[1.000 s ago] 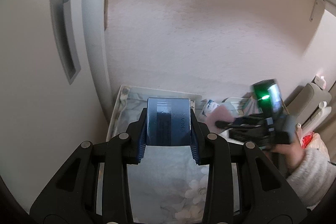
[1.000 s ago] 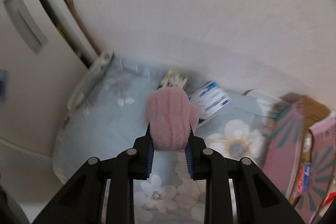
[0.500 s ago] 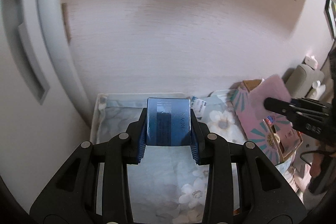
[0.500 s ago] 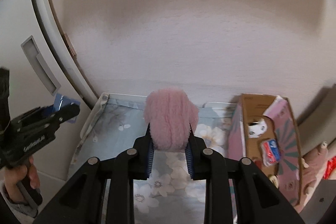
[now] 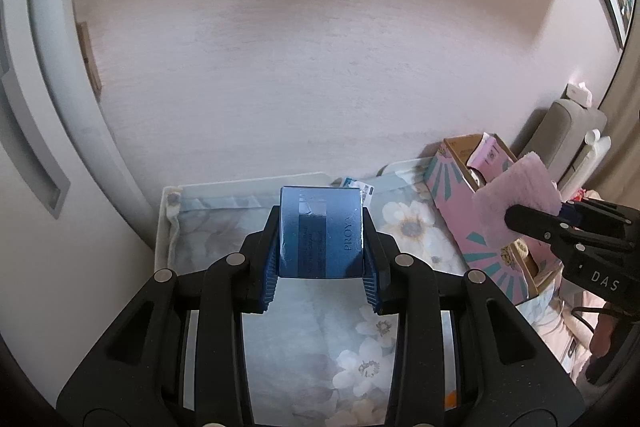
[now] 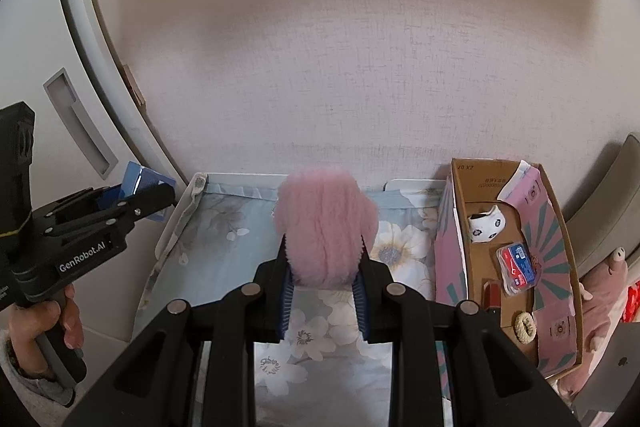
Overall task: Organize objects
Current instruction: 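Carry blue box and pink scrunchie into the cardboard box and open both tools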
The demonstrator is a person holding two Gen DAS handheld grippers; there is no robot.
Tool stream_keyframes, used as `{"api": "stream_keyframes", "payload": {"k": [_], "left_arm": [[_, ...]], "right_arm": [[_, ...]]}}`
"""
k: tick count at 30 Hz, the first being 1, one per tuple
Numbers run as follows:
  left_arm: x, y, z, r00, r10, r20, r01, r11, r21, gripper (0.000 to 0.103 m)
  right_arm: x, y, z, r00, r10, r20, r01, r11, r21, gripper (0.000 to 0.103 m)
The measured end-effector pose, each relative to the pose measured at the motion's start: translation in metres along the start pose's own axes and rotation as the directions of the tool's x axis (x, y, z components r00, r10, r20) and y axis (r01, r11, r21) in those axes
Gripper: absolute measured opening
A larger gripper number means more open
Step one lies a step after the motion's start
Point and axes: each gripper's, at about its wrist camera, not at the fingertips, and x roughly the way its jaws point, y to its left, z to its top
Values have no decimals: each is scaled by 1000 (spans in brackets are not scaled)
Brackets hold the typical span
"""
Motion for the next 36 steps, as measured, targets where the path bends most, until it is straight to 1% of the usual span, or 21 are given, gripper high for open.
{"api": "stream_keyframes", "payload": {"k": [6, 10, 17, 21, 24, 25, 27, 30, 33, 34, 36], "left_arm": [[-4, -12, 2, 1000, -18, -5, 18, 999, 29, 31], [-3, -25, 7, 999, -43, -5, 44, 998, 53, 31], [13, -67, 27, 990, -140, -27, 142, 981, 129, 31], [30, -103, 38, 974, -218, -62, 226, 958, 177, 31], [52, -136, 46, 957, -271, -102, 287, 934, 214, 31], [62, -148, 50, 948, -294, -121, 315, 923, 221, 31], [76, -165, 53, 936, -319, -151, 347, 910, 226, 31], [102, -197, 59, 920, -339, -198, 381, 892, 243, 31], [128, -227, 61, 915, -328, -236, 388, 878, 282, 31], [136, -235, 62, 911, -326, -252, 393, 874, 288, 31], [158, -249, 63, 896, -329, -298, 413, 865, 286, 31]], "right_arm": [[-7, -12, 1, 1000, -16, 15, 15, 999, 29, 24], [-18, -32, -1, 998, -57, 26, 55, 996, 66, 24], [-37, -82, -10, 987, -156, 24, 151, 978, 143, 24], [-46, -112, -14, 977, -212, 10, 207, 963, 175, 24], [-48, -134, -16, 968, -250, -8, 247, 950, 190, 24], [-48, -144, -17, 965, -261, -19, 260, 945, 198, 24], [-45, -155, -19, 961, -274, -44, 277, 938, 208, 24], [-34, -173, -23, 959, -271, -87, 284, 931, 230, 24], [-20, -192, -31, 959, -254, -128, 278, 929, 242, 24], [-14, -196, -32, 959, -245, -139, 272, 935, 228, 24], [-3, -203, -36, 955, -242, -171, 276, 936, 220, 24]]}}
